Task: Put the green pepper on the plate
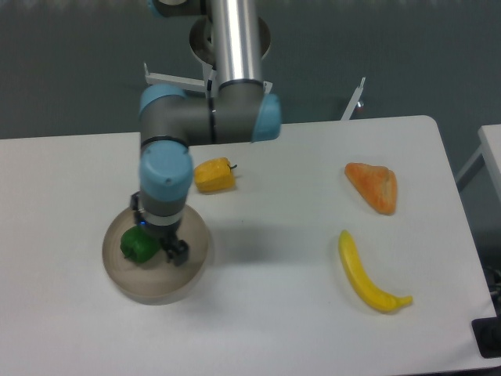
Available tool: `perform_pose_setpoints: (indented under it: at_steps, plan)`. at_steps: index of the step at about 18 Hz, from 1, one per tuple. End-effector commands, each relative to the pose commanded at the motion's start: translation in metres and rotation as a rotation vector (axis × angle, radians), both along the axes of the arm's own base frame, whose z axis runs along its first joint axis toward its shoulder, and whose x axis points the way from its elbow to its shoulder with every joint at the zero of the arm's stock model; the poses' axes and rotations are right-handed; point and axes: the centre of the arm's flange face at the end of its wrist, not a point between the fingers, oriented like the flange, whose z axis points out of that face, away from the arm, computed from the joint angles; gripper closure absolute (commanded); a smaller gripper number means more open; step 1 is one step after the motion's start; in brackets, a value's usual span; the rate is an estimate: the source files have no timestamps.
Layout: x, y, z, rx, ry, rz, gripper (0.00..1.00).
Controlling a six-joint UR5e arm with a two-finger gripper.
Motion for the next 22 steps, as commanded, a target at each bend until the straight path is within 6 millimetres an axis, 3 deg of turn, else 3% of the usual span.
perform_pose_setpoints:
  at_steps: [2, 4, 6, 12, 17, 22]
  plan:
    - [-0.057, -0.023, 0.012, -0.03, 0.089, -0.038, 0.0]
    - [-0.095, -0.04, 0.015, -0.032, 0.088, -0.034, 0.0]
    - [-0.125, -0.056, 0.021, -0.032, 0.09, -0.069, 0.0]
    - [-0.187, -0.099, 0.027, -0.031, 0.084, -0.097, 0.0]
    - [-0.219, -0.131, 0.037, 0.005, 0.065, -0.135, 0.0]
    - [-0.217, -0.144, 0.037, -0.007, 0.067, -0.147, 0.0]
